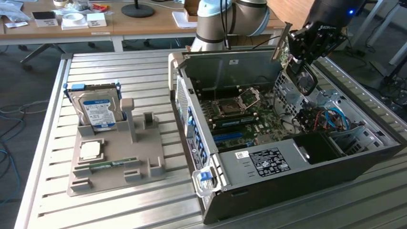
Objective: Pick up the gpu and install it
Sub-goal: 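Insert the gpu into the slot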
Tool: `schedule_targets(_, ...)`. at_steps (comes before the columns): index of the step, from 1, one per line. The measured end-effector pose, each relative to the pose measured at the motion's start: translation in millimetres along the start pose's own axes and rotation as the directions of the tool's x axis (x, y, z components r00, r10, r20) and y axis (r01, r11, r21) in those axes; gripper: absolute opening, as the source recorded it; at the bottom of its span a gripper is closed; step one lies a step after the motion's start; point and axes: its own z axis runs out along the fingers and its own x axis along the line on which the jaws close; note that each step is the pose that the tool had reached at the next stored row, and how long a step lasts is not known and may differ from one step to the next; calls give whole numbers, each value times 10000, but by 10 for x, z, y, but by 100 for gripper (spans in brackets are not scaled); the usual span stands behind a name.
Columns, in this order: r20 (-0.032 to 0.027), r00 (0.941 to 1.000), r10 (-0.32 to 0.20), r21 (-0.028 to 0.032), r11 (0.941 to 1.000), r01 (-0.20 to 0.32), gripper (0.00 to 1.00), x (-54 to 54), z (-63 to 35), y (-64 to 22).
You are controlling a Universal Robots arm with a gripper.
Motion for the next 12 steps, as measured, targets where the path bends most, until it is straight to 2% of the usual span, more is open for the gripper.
schedule_targets(7, -9, 9999, -132, -1, 9999, 132, 27, 1, 0, 0)
schedule_targets(12, -53, 9968, -798, -13, 9968, 798, 27, 0, 1, 0)
